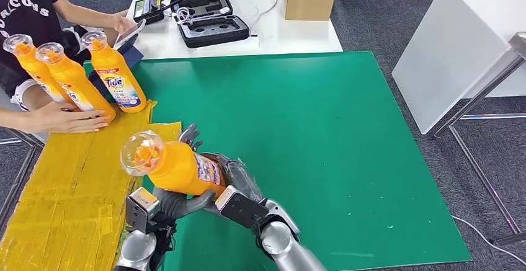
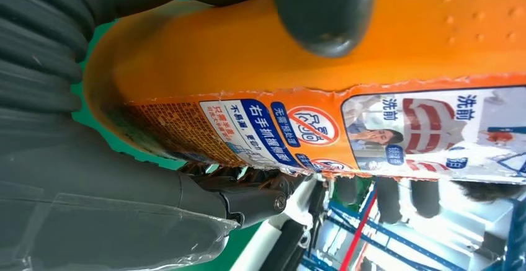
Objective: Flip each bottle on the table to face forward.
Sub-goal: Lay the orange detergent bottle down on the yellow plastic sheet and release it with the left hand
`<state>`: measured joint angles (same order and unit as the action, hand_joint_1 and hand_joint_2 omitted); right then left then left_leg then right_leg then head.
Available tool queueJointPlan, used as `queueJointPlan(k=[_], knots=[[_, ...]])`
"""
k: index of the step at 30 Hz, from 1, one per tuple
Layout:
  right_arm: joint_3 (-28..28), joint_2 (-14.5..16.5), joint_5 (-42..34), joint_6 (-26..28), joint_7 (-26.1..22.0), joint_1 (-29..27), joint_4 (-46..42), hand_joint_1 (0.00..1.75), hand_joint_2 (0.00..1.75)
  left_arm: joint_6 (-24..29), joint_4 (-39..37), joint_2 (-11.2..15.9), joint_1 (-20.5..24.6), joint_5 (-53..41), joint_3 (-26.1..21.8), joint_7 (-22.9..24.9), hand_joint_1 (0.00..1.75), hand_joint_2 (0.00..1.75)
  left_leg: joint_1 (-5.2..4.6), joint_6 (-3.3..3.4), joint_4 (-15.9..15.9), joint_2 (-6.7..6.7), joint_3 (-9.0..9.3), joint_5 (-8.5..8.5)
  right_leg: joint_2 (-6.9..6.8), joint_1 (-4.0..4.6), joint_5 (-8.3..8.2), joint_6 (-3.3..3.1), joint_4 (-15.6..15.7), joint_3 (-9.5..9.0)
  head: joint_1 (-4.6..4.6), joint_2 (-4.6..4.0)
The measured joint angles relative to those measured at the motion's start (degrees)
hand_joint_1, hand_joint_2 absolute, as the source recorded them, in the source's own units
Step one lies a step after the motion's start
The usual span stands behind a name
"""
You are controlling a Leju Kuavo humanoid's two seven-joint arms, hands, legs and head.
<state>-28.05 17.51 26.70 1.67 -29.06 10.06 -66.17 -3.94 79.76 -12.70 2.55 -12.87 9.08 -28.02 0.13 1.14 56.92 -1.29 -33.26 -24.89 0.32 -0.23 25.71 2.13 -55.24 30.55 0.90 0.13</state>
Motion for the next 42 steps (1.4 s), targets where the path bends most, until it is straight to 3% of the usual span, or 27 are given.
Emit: queueJointPlan(k=[2, 15, 16, 19, 20, 24, 27, 32, 36, 38, 40, 42], knots=[[-0.7, -0.1, 0.5, 0.8, 0.3, 0.1, -0.1, 1.75, 1.75, -0.7, -0.1, 0.0, 0.0, 1.5, -0.6, -0.3, 1.75, 1.75, 0.01, 0.00, 0.0, 0.00, 0.00, 0.00, 0.00, 0.00, 0.00, 0.00, 0.0, 0.01, 0.00, 0.00], [-2.7, -0.5, 0.1, 2.5, 0.2, 0.8, 0.0, 1.75, 1.75, -2.0, 3.2, 0.0, -1.5, 8.2, -2.4, -1.2, 1.75, 1.75, 0.00, 0.00, 0.0, 0.00, 0.00, 0.00, 0.00, -0.01, 0.00, 0.00, 0.0, 0.02, 0.00, 0.00], [-2.7, -0.5, 0.1, 2.6, 0.2, 0.9, 0.0, 1.59, 1.75, -2.0, 3.4, 0.0, -1.6, 8.4, -2.4, -1.2, 1.75, 1.75, 0.00, 0.00, 0.0, 0.00, 0.00, 0.00, 0.00, -0.01, 0.00, 0.00, 0.0, 0.02, 0.00, 0.00], [-2.8, -0.5, 0.0, 2.8, -0.1, 1.0, 0.0, 0.29, 1.75, -1.9, 3.9, 0.0, -1.6, 8.9, -2.6, -1.3, 1.75, 1.75, 0.00, 0.00, 0.0, 0.00, 0.00, 0.00, 0.00, 0.00, 0.00, 0.00, 0.0, 0.02, 0.00, 0.00], [-2.8, -0.5, 0.1, 3.0, -0.2, 1.0, 0.0, 0.00, 1.75, -1.8, 4.2, 0.0, -1.6, 9.1, -2.7, -1.3, 1.75, 1.75, 0.00, 0.00, 0.0, 0.00, 0.00, 0.00, 0.00, 0.00, 0.00, 0.00, 0.0, 0.02, 0.01, 0.00], [-2.6, -0.6, -0.2, 4.0, -0.6, 0.7, -0.1, 0.00, 1.75, 0.3, 5.6, 0.0, -1.4, 9.2, -3.5, -1.6, 1.75, 1.75, 0.01, 0.00, 0.0, 0.00, 0.00, 0.00, 0.00, 0.00, 0.00, 0.00, 0.0, 0.03, 0.01, 0.00], [-2.0, -0.9, -0.9, 4.6, -0.6, -0.2, -0.9, 0.00, 1.75, 5.1, 7.0, 0.0, -1.0, 5.4, -5.0, -1.8, 1.75, 1.75, 0.01, 0.00, 0.0, -0.01, -0.01, 0.00, 0.00, 0.00, 0.00, 0.00, 0.0, 0.03, 0.01, 0.00], [-0.2, -1.6, -2.7, 4.6, -0.7, -2.0, -5.3, 0.00, 1.75, 22.5, 8.0, 0.8, 0.4, -18.7, -6.0, 1.9, 1.75, 1.75, 0.00, 0.00, 0.0, 0.00, -0.01, 0.00, 0.00, -0.01, 0.00, 0.00, 0.0, 0.02, 0.00, 0.00], [0.9, -2.1, -3.3, 4.4, -0.6, -2.8, -8.1, 0.00, 1.75, 27.8, 7.8, 1.7, 1.3, -26.7, -6.3, 4.5, 1.75, 1.75, -0.01, 0.00, 0.0, 0.01, 0.00, 0.00, 0.01, -0.01, 0.00, 0.00, 0.0, 0.03, 0.00, 0.00], [1.5, -2.2, -4.0, 4.4, -0.7, -3.3, -9.6, 0.00, 1.75, 32.0, 6.9, 2.4, 2.2, -36.5, -6.5, 8.9, 1.75, 1.75, 0.00, 0.00, 0.0, -0.02, 0.00, 0.00, 0.00, -0.01, 0.00, 0.00, 0.0, 0.03, 0.01, 0.00], [2.4, -2.3, -5.2, 4.3, -0.8, -3.8, -11.9, 0.00, 1.75, 35.2, 4.4, 3.9, 3.9, -52.2, -6.8, 16.2, 1.75, 1.75, 0.00, 0.00, 0.0, -0.03, 0.01, 0.01, 0.00, 0.00, 0.00, 0.00, 0.0, 0.03, 0.01, 0.00], [3.5, -2.6, -6.4, 4.1, -0.9, -4.4, -14.4, 0.00, 1.75, 35.2, 0.5, 5.8, 6.1, -66.1, -7.1, 23.4, 1.75, 1.75, 0.01, -0.03, 0.0, 0.00, 0.03, 0.02, 0.00, 0.00, -0.01, -0.01, 0.0, 0.03, 0.01, 0.00]])
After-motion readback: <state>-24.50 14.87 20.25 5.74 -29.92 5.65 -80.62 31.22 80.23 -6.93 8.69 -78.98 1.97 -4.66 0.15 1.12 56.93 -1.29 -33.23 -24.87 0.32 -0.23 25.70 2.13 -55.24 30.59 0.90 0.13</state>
